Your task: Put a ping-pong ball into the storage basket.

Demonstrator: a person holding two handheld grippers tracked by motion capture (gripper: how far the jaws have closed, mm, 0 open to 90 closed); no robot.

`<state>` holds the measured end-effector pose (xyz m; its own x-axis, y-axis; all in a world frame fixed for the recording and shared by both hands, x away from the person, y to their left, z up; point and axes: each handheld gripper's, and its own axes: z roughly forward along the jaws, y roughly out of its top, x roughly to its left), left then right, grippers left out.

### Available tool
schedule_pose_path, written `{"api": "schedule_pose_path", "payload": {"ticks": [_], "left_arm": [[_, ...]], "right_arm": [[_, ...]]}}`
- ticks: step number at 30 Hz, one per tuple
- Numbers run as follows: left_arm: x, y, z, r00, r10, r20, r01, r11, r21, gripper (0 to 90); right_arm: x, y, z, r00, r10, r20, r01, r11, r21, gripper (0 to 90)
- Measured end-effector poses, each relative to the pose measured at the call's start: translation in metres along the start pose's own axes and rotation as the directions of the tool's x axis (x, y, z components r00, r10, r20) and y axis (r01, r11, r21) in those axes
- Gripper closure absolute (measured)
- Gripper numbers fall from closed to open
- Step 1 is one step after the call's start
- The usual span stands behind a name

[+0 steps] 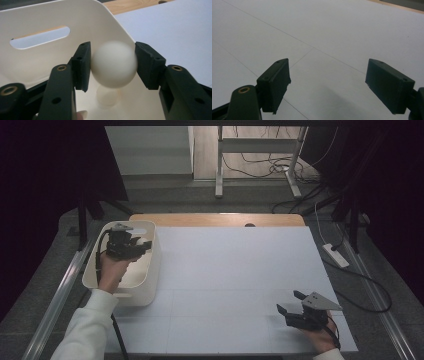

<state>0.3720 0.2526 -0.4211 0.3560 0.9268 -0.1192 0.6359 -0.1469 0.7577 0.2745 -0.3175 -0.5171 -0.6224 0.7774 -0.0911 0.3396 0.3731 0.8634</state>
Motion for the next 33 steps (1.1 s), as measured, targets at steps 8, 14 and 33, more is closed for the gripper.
{"api": "schedule_pose_path", "payload": {"ticks": [8, 14, 33], "left_arm": [[-0.005, 0.002, -0.014, 0.9998, 0.005, 0.018, -0.003, 0.9926, -0.121, 27.8], [-0.011, 0.002, -0.02, 0.9976, 0.03, 0.062, -0.02, 0.9861, -0.165, 22.5], [-0.044, 0.004, -0.043, 0.9623, 0.107, 0.25, -0.037, 0.9619, -0.271, 21.6]], "right_arm": [[0.0, 0.0, 0.0, 1.0, -0.001, 0.0, 0.001, 1.0, -0.001, 19.5], [0.0, 0.0, 0.0, 1.0, -0.002, 0.001, 0.002, 1.0, -0.004, 19.5], [0.0, 0.0, -0.001, 1.0, -0.001, 0.002, 0.001, 1.0, -0.005, 19.5]]}}
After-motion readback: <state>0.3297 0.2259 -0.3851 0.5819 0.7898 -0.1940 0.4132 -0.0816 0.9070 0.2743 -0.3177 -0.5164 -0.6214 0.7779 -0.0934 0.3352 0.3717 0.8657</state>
